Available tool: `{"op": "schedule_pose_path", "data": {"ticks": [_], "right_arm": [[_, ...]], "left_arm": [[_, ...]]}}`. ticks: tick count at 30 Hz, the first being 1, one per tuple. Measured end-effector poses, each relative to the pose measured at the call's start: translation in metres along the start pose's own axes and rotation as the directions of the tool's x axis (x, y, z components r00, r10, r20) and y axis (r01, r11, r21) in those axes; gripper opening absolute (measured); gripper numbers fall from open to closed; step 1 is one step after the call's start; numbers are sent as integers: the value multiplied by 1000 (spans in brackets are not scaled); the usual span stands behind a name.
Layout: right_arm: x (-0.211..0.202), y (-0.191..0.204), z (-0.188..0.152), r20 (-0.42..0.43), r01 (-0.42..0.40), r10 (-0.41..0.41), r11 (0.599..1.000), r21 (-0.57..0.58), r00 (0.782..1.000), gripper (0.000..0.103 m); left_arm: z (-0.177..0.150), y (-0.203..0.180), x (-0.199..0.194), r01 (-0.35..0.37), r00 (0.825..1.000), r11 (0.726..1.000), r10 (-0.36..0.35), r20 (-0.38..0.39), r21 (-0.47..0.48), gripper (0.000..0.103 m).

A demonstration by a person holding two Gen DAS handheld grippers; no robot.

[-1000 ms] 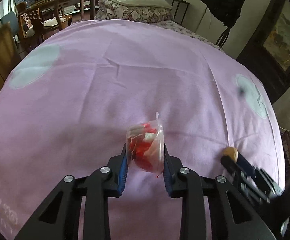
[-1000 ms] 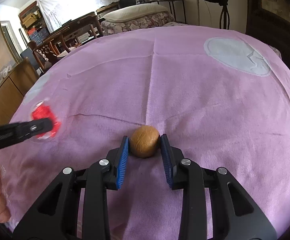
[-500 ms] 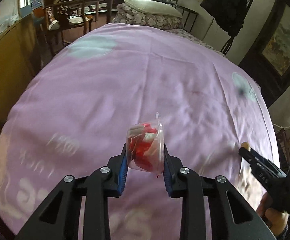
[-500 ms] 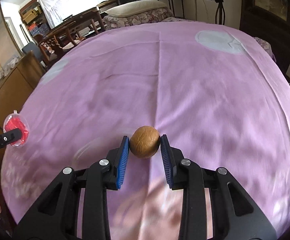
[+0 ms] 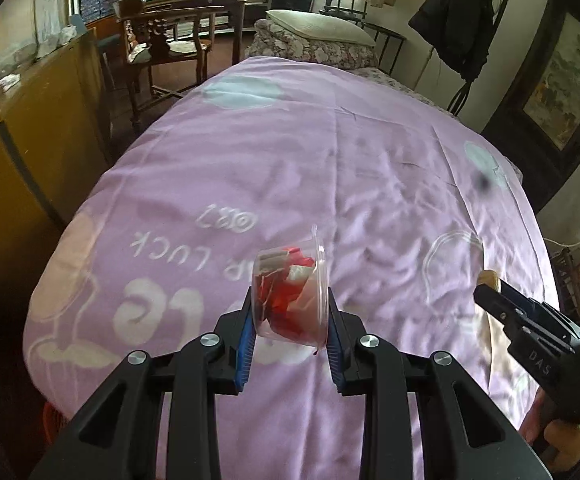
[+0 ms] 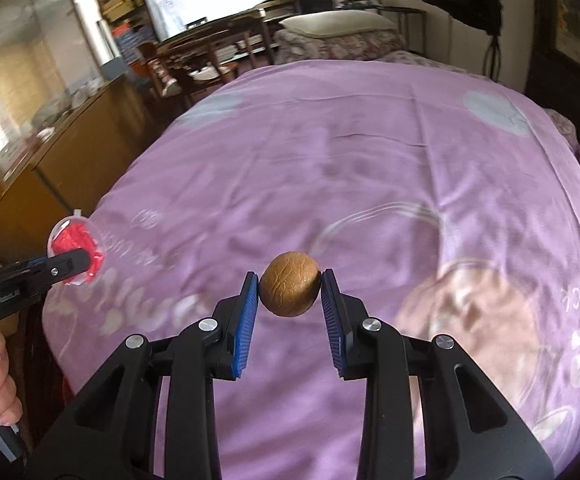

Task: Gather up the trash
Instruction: 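Carry the cup and nut to the red wastebasket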

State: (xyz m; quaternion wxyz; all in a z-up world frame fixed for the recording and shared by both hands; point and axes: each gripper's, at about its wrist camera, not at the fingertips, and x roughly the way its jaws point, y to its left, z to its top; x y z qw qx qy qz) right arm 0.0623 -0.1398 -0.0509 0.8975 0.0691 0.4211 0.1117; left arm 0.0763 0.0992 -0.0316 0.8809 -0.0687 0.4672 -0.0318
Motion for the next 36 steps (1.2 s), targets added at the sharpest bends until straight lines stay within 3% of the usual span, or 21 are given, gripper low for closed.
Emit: {"op": "schedule_pose_path", "data": {"ticks": [12, 18, 22, 27, 36], "right_arm": [[-12, 65, -25, -40, -80, 76, 991, -111, 996, 33], [-8, 114, -41, -94, -164, 147, 966, -199, 985, 33], [-2, 153, -52, -150, -249, 218, 938, -243, 964, 33], [9, 218, -72, -253, -374, 302, 869, -323, 919, 33], [33, 338, -122, -430, -518, 330, 723, -457, 840, 33]], "left_arm": [[-34, 45, -27, -34, 999, 998, 34, 5, -53, 31], [-53, 75, -38, -60, 998, 993, 61, 4, -97, 31], [-79, 111, -50, -92, 996, 984, 91, -13, -154, 31], [-112, 161, -67, -153, 988, 963, 147, -45, -224, 31], [-189, 276, -84, -264, 964, 868, 218, -155, -421, 31]]}}
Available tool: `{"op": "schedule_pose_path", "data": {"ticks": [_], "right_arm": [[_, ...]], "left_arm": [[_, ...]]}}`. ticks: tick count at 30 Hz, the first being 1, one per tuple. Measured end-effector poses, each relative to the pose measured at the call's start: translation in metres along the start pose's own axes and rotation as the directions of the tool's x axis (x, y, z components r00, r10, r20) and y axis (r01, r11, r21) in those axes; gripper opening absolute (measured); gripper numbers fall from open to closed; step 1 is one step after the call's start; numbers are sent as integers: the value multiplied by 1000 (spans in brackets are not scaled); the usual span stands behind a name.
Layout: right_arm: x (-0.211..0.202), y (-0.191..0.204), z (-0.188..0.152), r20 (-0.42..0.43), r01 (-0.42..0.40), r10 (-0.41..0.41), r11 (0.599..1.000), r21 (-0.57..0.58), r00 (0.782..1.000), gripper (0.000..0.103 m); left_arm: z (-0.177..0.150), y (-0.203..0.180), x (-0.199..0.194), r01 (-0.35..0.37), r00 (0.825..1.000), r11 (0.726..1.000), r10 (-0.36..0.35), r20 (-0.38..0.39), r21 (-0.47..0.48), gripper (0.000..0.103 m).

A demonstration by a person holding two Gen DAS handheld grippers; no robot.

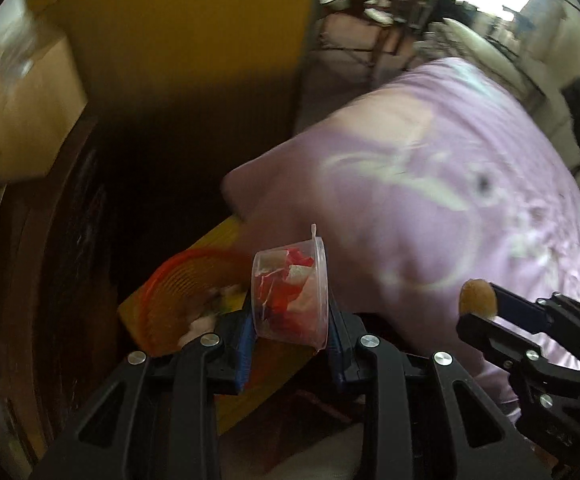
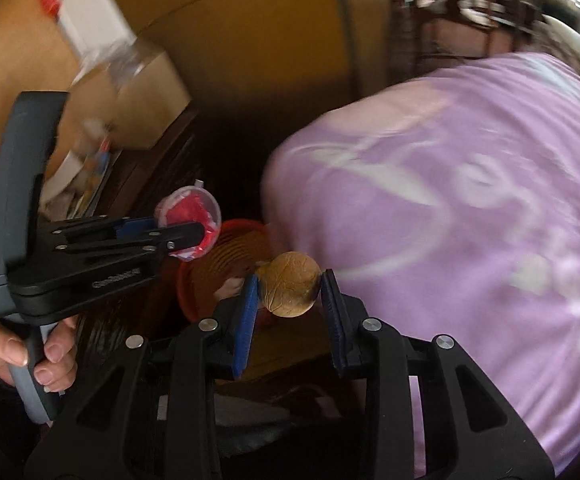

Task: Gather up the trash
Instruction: 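Carry the cup and nut to the red wastebasket, then open both grippers over the wastebasket, dropping cup and nut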

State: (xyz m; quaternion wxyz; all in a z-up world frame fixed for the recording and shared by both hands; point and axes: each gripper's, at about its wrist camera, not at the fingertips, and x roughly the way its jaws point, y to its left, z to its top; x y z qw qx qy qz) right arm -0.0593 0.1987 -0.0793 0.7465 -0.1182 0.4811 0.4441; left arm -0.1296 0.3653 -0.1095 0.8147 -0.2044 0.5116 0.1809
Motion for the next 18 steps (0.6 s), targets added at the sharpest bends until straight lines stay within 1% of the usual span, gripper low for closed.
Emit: {"op": "schedule_pose_path", "data": {"ticks": [3, 4, 9, 13, 18], "right_arm": [[33, 28, 10, -70, -45, 41, 997, -57, 997, 33], [43, 36, 13, -91, -53, 47, 996, -73, 995, 33], [87, 62, 21, -180, -77, 56, 991, -111, 982, 33], [114, 73, 28, -229, -91, 63, 990, -112, 971, 33], [138, 80, 29, -276, -105, 75, 990, -94, 958, 34]], "left_arm": [[-7, 32, 15, -31, 999, 998, 29, -41, -46, 31], [-12, 47, 24, -35, 997, 997, 30, -66, -70, 31], [-25, 82, 51, -54, 990, 991, 38, -134, -119, 31], [-31, 100, 67, -53, 985, 987, 26, -171, -154, 31], [-34, 106, 78, -66, 982, 981, 32, -186, -181, 32]]}}
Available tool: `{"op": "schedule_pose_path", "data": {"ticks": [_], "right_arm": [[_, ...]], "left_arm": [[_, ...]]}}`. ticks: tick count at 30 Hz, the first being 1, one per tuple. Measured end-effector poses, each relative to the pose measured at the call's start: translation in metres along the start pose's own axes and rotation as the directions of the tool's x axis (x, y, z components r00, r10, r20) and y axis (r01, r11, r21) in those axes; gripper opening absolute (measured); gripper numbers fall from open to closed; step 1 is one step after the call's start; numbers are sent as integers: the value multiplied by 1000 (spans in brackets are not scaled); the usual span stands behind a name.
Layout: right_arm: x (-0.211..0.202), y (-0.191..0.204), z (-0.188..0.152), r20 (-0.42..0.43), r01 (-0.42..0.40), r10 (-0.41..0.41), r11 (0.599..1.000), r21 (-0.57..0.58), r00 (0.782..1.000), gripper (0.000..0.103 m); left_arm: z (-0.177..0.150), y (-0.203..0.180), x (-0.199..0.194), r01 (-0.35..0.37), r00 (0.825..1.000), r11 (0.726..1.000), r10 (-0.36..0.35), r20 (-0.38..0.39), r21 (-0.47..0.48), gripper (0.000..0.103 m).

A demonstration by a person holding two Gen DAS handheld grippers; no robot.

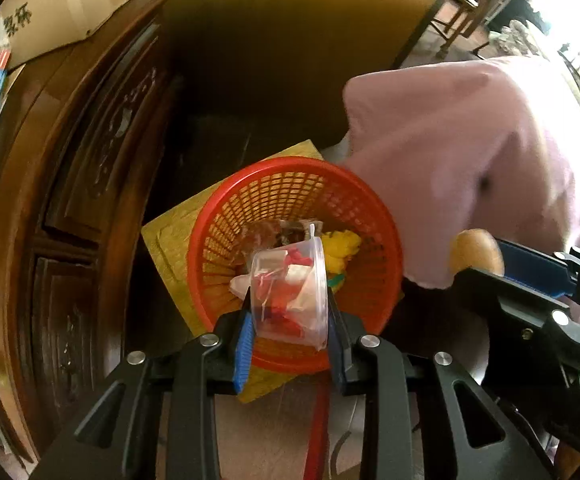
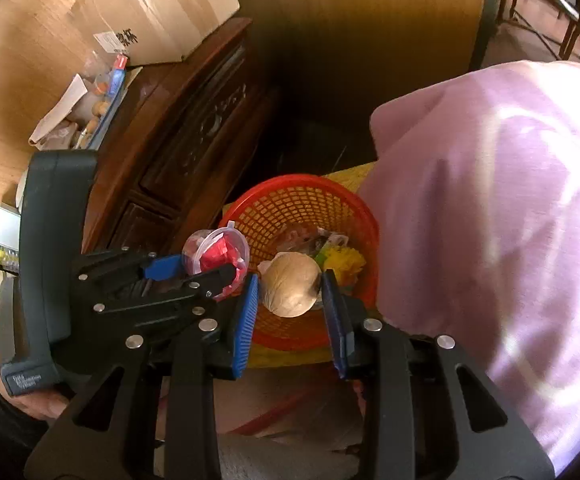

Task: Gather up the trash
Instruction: 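Open both grippers over the wastebasket, dropping cup and nut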

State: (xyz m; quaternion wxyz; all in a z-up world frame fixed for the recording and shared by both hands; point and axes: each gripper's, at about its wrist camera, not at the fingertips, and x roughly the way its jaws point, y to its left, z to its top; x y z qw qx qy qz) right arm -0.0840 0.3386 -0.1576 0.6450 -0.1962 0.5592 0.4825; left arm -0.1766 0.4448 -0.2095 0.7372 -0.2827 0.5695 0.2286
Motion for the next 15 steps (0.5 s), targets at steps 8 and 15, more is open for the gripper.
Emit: {"op": "schedule_pose_path", "data": {"ticks": [8, 15], "right_arm": [[2, 0, 2, 0, -18, 18, 1000, 21, 1000, 38], [-4, -3, -8, -8, 57, -57, 998, 27, 998, 38]], "left_arm": [[0, 13, 8, -3, 1000, 999, 2, -9, -44, 50], [-5, 4, 3, -24, 1000, 999, 23, -9, -37, 58]]}}
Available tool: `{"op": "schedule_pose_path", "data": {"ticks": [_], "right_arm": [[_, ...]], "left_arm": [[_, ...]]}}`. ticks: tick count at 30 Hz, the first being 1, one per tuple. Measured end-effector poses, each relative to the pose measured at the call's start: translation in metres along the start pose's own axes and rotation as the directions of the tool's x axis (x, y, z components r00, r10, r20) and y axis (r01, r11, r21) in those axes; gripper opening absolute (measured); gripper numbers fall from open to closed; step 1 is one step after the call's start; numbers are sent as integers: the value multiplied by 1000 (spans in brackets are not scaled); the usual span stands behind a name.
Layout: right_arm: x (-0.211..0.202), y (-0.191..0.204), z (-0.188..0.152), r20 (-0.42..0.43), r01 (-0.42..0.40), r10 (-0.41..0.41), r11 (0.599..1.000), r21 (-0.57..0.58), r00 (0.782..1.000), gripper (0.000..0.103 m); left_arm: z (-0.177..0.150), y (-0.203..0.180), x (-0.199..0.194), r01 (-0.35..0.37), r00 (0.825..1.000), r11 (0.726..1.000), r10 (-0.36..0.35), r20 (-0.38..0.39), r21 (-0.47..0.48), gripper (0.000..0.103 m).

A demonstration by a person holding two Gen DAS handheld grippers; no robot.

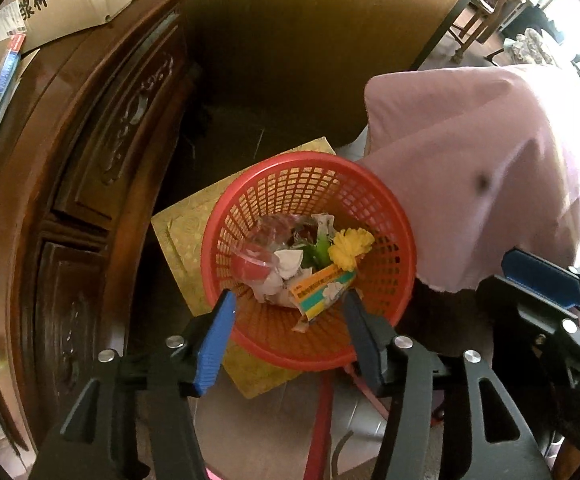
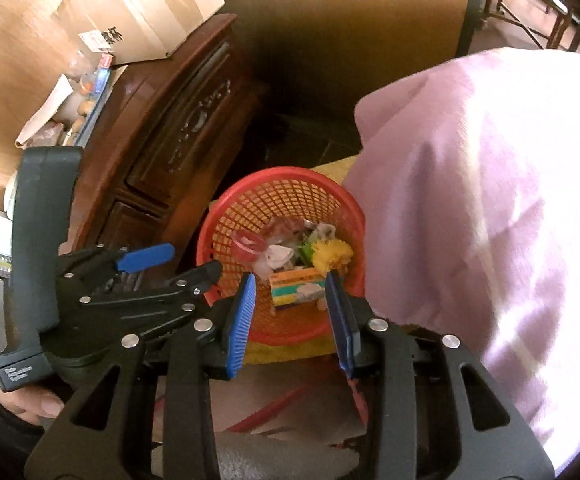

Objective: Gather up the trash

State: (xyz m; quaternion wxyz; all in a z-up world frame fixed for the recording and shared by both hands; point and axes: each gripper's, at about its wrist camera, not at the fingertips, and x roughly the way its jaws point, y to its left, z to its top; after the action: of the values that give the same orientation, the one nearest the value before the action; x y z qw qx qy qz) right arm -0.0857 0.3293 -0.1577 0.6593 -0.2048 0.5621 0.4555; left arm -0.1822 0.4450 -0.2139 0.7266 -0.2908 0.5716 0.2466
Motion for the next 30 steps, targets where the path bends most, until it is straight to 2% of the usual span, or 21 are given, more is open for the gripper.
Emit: {"op": "schedule_pose_path", "data": {"ticks": [11, 26, 30], "right_arm": [[-13, -11, -13, 10, 35, -36, 998, 48, 999, 45], [-17, -12, -16, 17, 50, -50, 998, 48, 999, 47], [-17, -13, -16, 12, 52, -52, 997, 51, 999, 47]], "left_arm": [[-4, -10, -16, -17, 1000, 1000, 17, 24, 5, 67], [-8, -13, -24, -40, 999, 999, 40, 24, -4, 67], [-8, -13, -23, -17, 1000, 1000, 17, 9, -11, 67]]}}
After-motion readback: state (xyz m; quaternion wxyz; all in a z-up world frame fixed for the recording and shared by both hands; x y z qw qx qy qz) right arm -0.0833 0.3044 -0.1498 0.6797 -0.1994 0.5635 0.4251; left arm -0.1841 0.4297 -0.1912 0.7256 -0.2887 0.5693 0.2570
